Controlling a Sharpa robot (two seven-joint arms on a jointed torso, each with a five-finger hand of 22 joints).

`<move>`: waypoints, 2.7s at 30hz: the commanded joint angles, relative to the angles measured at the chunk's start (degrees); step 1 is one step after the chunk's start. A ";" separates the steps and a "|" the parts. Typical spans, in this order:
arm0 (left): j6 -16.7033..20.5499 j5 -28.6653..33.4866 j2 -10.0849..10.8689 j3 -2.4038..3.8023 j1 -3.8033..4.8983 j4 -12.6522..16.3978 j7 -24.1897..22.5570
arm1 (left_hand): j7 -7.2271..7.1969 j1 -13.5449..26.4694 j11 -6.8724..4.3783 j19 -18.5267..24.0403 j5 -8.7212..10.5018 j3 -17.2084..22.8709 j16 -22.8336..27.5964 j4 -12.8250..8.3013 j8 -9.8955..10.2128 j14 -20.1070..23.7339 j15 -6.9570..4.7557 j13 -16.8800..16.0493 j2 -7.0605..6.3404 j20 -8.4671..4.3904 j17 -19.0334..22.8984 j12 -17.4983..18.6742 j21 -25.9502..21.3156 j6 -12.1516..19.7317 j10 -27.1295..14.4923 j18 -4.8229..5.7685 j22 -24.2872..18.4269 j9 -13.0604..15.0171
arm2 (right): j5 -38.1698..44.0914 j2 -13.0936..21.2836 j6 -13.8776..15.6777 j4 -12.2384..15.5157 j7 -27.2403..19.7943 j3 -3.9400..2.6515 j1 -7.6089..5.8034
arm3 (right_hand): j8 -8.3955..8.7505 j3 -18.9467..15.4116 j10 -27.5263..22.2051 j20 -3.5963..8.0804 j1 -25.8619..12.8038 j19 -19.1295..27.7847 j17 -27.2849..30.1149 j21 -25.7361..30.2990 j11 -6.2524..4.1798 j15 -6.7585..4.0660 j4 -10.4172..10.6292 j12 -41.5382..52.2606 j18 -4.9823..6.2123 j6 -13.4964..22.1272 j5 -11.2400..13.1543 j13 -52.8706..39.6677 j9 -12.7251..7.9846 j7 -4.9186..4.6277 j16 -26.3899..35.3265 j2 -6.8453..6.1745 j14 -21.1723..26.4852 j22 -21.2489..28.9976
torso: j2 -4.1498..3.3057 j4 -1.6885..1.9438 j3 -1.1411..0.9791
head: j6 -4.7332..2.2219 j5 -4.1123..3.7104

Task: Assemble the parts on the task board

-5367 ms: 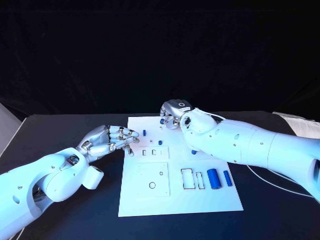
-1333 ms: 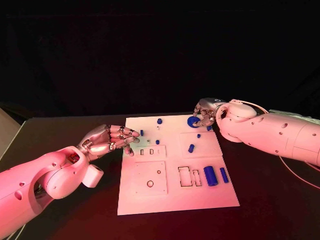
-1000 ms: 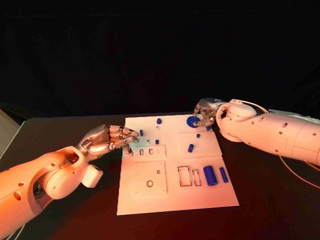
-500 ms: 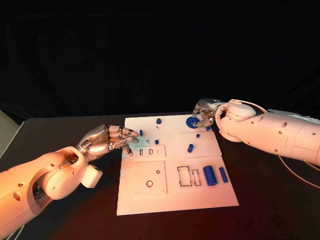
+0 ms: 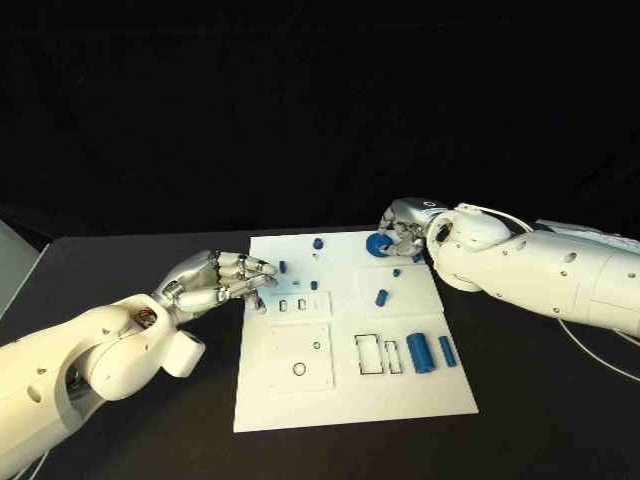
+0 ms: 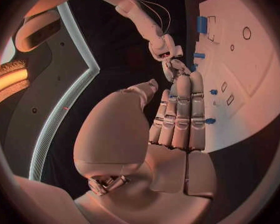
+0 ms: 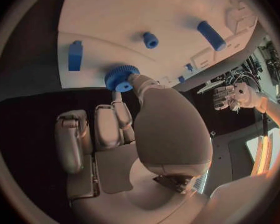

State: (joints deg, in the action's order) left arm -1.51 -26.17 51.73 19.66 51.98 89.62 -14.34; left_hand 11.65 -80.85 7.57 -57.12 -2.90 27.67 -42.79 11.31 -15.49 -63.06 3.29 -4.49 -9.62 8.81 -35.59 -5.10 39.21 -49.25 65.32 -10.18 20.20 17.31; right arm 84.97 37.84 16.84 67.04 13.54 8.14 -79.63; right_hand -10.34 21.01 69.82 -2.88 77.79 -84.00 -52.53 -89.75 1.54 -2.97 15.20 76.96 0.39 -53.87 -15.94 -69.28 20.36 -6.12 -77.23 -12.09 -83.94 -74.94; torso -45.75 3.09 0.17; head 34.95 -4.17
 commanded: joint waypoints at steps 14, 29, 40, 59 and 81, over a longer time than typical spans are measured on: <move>-0.79 0.02 0.07 0.03 -0.07 0.33 -0.39 | 0.00 0.28 0.11 0.37 0.06 0.29 0.20 -0.20 0.16 -0.23 0.04 0.06 0.09 -0.14 0.06 0.35 0.30 0.55 -0.42 -0.24 -0.05 0.06 | 8.14 -2.62 8.02 7.87 4.78 -0.84 0.02 | -0.41 0.74 0.67 0.11 -0.95 -6.00 -0.25 -0.25 -0.05 0.01 -0.10 0.28 -0.39 -0.61 0.96 -0.20 -0.05 -0.11 -0.28 -0.17 0.04 -15.06 | -0.09 -0.04 0.08 | -0.36 0.63; -0.76 0.02 0.11 0.03 -0.06 0.72 -0.35 | 0.00 0.28 0.11 0.37 0.06 0.29 0.20 -0.20 0.16 -0.23 0.04 0.06 0.09 -0.14 0.06 0.35 0.30 0.55 -0.42 -0.24 -0.05 0.06 | 8.32 -8.59 6.81 4.62 4.93 -0.29 1.89 | -0.28 0.89 0.54 0.11 -1.10 -6.00 -0.05 -0.25 0.01 0.03 -0.14 0.16 -0.39 -0.39 1.11 -0.03 -0.13 -0.17 -0.21 -0.27 0.07 -15.06 | -0.14 0.12 0.03 | -0.15 0.69; -0.79 0.02 0.13 0.03 -0.05 0.86 -0.30 | 0.00 0.28 0.11 0.37 0.06 0.29 0.20 -0.20 0.16 -0.23 0.04 0.06 0.09 -0.14 0.06 0.35 0.30 0.55 -0.42 -0.24 -0.05 0.06 | 8.03 -10.33 6.18 2.34 5.08 -0.11 2.60 | -0.11 1.04 0.28 0.08 -1.36 -6.00 0.03 -0.25 0.11 0.09 -0.16 -0.05 -0.39 -0.11 1.24 0.25 -0.23 -0.28 -0.16 -0.40 0.09 -15.06 | -0.13 0.19 -0.05 | 0.37 0.47; -0.71 0.02 0.15 0.03 -0.04 0.89 -0.12 | 0.00 0.28 0.11 0.37 0.06 0.29 0.20 -0.20 0.16 -0.23 0.04 0.06 0.09 -0.14 0.06 0.35 0.30 0.55 -0.42 -0.24 -0.05 0.06 | 7.21 -12.57 5.43 -1.01 4.65 0.09 3.18 | 0.18 1.37 0.15 0.02 -1.53 -6.00 0.11 -0.25 0.22 0.19 -0.31 -0.18 -0.39 0.40 1.30 0.36 -0.39 -0.41 -0.09 -0.49 0.13 -15.06 | -0.11 0.12 0.03 | 0.82 0.59; -0.84 0.02 0.00 0.03 -0.04 0.75 0.02 | 0.00 0.28 0.11 0.37 0.06 0.29 0.20 -0.20 0.16 -0.23 0.04 0.06 0.09 -0.14 0.06 0.35 0.30 0.55 -0.42 -0.24 -0.05 0.06 | 5.94 -13.50 4.59 -1.98 4.02 0.18 3.56 | 2.92 0.03 -1.24 -0.34 -4.72 -6.00 -0.45 -0.25 0.72 0.61 -0.09 -1.05 -0.39 4.34 5.68 1.36 -1.60 -1.10 -0.16 -1.35 0.07 -15.06 | -0.05 0.07 -0.01 | 1.05 0.67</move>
State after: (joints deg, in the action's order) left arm -1.50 -26.17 51.85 19.66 51.96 90.29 -14.15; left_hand 11.65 -80.86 7.58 -57.12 -2.90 27.67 -42.80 11.31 -15.49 -63.06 3.29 -4.49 -9.62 8.81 -35.60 -5.11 39.21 -49.25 65.32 -10.18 20.20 17.28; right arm 91.37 24.40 22.74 65.12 18.18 8.32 -76.06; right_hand -7.66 21.54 68.97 -2.88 73.41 -84.00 -52.91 -89.75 2.36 -2.76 15.03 76.12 0.39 -49.87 -10.48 -67.97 18.86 -7.17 -77.22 -13.44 -83.72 -74.93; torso -45.79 3.11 0.16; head 36.00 -3.45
